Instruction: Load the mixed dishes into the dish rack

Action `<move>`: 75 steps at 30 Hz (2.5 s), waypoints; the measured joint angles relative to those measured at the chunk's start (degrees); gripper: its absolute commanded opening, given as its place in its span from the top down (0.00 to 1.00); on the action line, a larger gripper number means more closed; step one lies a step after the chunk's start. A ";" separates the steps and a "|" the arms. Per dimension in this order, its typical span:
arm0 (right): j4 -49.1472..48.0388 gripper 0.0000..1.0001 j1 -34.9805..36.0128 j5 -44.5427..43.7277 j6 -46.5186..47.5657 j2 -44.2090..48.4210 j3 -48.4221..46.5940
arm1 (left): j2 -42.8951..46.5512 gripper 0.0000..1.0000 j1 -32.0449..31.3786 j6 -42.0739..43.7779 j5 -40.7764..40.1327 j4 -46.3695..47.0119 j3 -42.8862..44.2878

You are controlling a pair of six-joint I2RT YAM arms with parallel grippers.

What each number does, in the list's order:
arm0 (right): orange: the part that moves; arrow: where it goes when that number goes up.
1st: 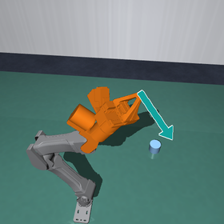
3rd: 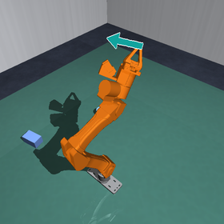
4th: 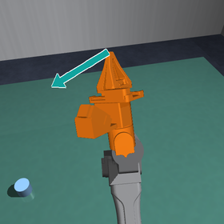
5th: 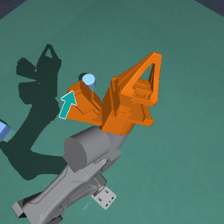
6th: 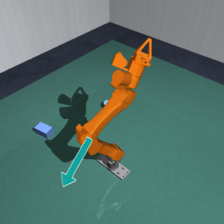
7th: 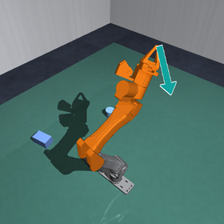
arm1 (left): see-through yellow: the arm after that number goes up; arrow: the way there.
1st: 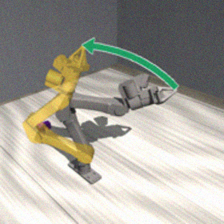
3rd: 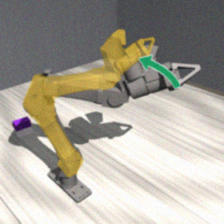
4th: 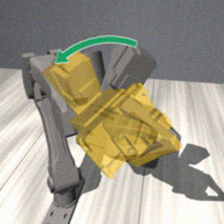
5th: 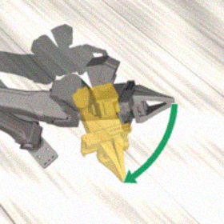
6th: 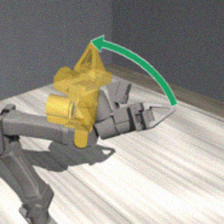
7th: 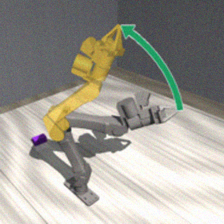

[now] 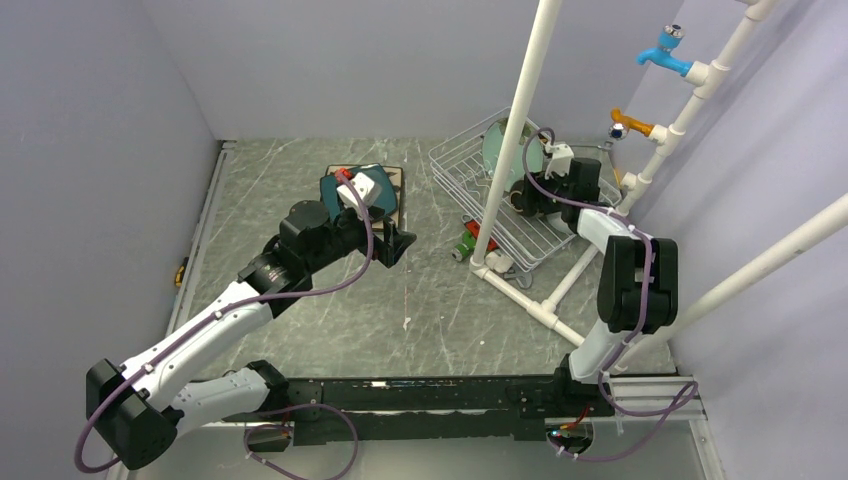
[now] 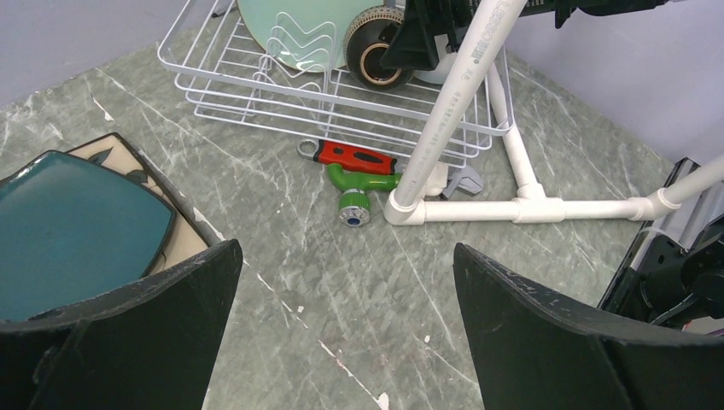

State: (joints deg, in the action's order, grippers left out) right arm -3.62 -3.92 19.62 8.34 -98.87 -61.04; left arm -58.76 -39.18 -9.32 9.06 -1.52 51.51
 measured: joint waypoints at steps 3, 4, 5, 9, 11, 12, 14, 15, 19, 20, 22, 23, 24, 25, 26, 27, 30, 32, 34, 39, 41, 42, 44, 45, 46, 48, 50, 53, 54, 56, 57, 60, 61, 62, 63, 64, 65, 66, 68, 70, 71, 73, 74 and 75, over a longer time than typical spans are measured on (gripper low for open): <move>0.02 0.69 0.00 0.09 0.00 1.16 0.98 | 0.00 0.01 0.00 -0.04 0.13 0.04 0.00; 0.02 0.71 0.00 0.15 -0.02 1.53 1.31 | 0.00 0.01 0.00 -0.04 0.13 0.04 0.00; 0.02 0.74 0.00 0.15 -0.02 1.86 1.55 | 0.00 0.00 0.00 -0.07 0.13 0.04 0.00; -0.11 0.81 -0.07 -0.07 -0.79 3.45 3.26 | 0.00 0.01 0.02 -0.42 0.15 0.20 0.00; -0.15 0.85 -0.17 -0.07 -1.53 4.55 4.20 | 0.00 0.01 0.07 -0.46 0.17 0.24 0.00; -0.04 0.85 -0.17 -0.07 -2.03 5.07 4.50 | 0.00 0.01 0.07 -0.48 0.20 0.24 0.00; 0.17 0.87 -0.17 0.07 -3.34 5.79 4.68 | 0.00 0.01 0.07 -0.55 0.24 0.28 0.00; 0.09 0.88 -0.17 0.15 -4.09 6.01 4.76 | 0.00 0.01 0.07 -0.63 0.33 0.31 0.00; 0.07 0.89 -0.15 0.63 -8.31 6.51 4.92 | 0.00 0.01 0.11 -0.68 0.37 0.35 0.00; 0.04 0.89 -0.17 0.66 -9.97 6.69 5.07 | 0.00 0.01 0.11 -0.68 0.37 0.35 0.00; 0.04 0.89 -0.26 0.74 -12.66 7.15 5.51 | 0.00 0.01 0.11 -0.68 0.37 0.35 0.00; 0.07 0.89 -0.33 1.01 -14.27 7.45 5.75 | 0.02 0.01 0.11 -0.68 0.37 0.35 0.00; 0.04 0.89 -0.46 1.42 -15.96 7.85 6.03 | 0.02 0.01 0.11 -0.68 0.37 0.37 0.00; 0.04 0.89 -0.57 1.77 -17.25 8.17 6.32 | 0.02 0.00 0.11 -0.68 0.37 0.37 0.00; 0.07 0.89 -0.79 2.25 -18.93 8.66 6.67 | 0.02 0.00 0.11 -0.68 0.37 0.35 0.00; 0.02 0.89 -1.05 2.95 -20.59 9.07 7.06 | 0.02 0.01 0.11 -0.68 0.39 0.37 0.00; -0.15 0.89 -2.23 5.88 -25.14 10.43 8.28 | 0.04 0.01 0.11 -0.70 0.42 0.35 0.00; -0.90 0.89 -3.41 8.26 -28.02 11.06 9.62 | 0.09 0.01 0.11 -0.70 0.50 0.37 0.00; -1.27 0.88 -4.90 10.34 -30.42 11.67 11.28 | 0.13 0.01 0.11 -0.70 0.59 0.35 0.00; -0.39 0.85 -7.37 13.55 -32.20 11.87 12.39 | 0.46 0.01 0.11 -0.90 0.76 0.35 0.00; -0.02 0.83 -7.80 14.88 -31.89 11.87 12.33 | 0.74 0.01 0.11 -0.90 0.79 0.37 0.00; 0.48 0.82 -7.91 15.37 -31.56 11.85 12.22 | 0.90 0.01 0.11 -0.90 0.79 0.37 0.00; 1.51 0.82 -8.04 15.91 -30.60 11.80 12.02 | 1.18 0.01 0.11 -0.90 0.76 0.37 -0.02; 2.36 0.82 -8.11 16.31 -30.10 11.61 11.72 | 1.27 0.01 0.11 -0.87 0.76 0.37 0.00; 3.37 0.83 -8.13 16.68 -29.51 11.32 11.28 | 1.33 0.01 0.11 -0.90 0.76 0.39 0.00; 6.86 0.83 -8.15 17.03 -27.69 10.08 9.31 | 1.40 0.01 0.11 -0.90 0.79 0.37 0.00; 10.45 0.83 -8.17 16.92 -25.70 8.70 7.04 | 1.40 0.01 0.11 -0.90 0.79 0.39 0.00; 15.52 0.83 -8.17 16.85 -22.73 7.15 3.80 | 1.40 0.00 0.11 -0.90 0.79 0.37 0.00; 17.27 0.83 -8.17 16.83 -21.66 6.80 2.64 | 1.40 0.01 0.11 -0.90 0.79 0.39 0.00; 20.00 0.83 -8.17 16.76 -19.82 6.27 0.76 | 1.40 0.01 0.11 -0.90 0.79 0.37 0.00; 21.49 0.83 -8.17 16.65 -18.95 5.99 -0.31 | 1.40 0.01 0.11 -0.90 0.79 0.37 0.00; 25.29 0.79 -8.15 16.15 -16.59 5.07 -2.75 | 1.40 0.01 0.11 -0.90 0.79 0.37 0.00; 26.56 0.78 -8.11 15.56 -15.82 4.81 -3.32 | 1.40 0.01 0.11 -0.90 0.79 0.37 0.00; 27.80 0.76 -8.07 14.75 -15.34 4.70 -3.76 | 1.40 0.01 0.11 -0.90 0.79 0.37 0.00; 28.63 0.75 -8.02 14.14 -14.80 4.61 -4.07 | 1.40 0.01 0.11 -0.90 0.79 0.37 0.00; 29.90 0.73 -7.85 13.27 -14.25 4.42 -4.83 | 1.40 0.01 0.11 -0.90 0.79 0.37 0.00; 31.10 0.70 -7.69 12.26 -13.68 4.15 -5.60 | 1.40 0.01 0.11 -0.90 0.79 0.37 0.00; 32.06 0.67 -7.58 11.34 -13.00 3.87 -6.25 | 1.40 0.01 0.11 -0.90 0.79 0.37 0.00; 33.55 0.61 -7.34 9.70 -12.07 3.13 -7.54 | 1.40 0.01 0.11 -0.90 0.81 0.37 0.00; 34.49 0.55 -7.08 9.22 -11.72 2.69 -8.20 | 1.40 0.00 0.11 -0.90 0.83 0.37 0.00; 35.01 0.54 -6.82 8.96 -11.63 2.56 -8.41 | 1.40 0.01 0.11 -0.90 0.85 0.37 0.00; 35.56 0.50 -6.45 8.68 -11.32 2.38 -8.70 | 1.40 0.00 0.11 -0.90 1.03 0.37 0.00; 35.93 0.47 -6.36 8.48 -11.28 2.10 -9.18 | 1.40 0.00 0.11 -0.90 1.14 0.37 0.00; 36.39 0.44 -6.29 8.33 -11.26 1.73 -9.75 | 1.40 0.01 0.11 -0.90 1.18 0.37 0.00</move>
State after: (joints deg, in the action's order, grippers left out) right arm 32.77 -10.22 27.94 -2.92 -97.14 -70.78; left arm -57.36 -39.07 -10.22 10.24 -1.15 51.51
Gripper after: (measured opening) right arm 0.703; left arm 0.994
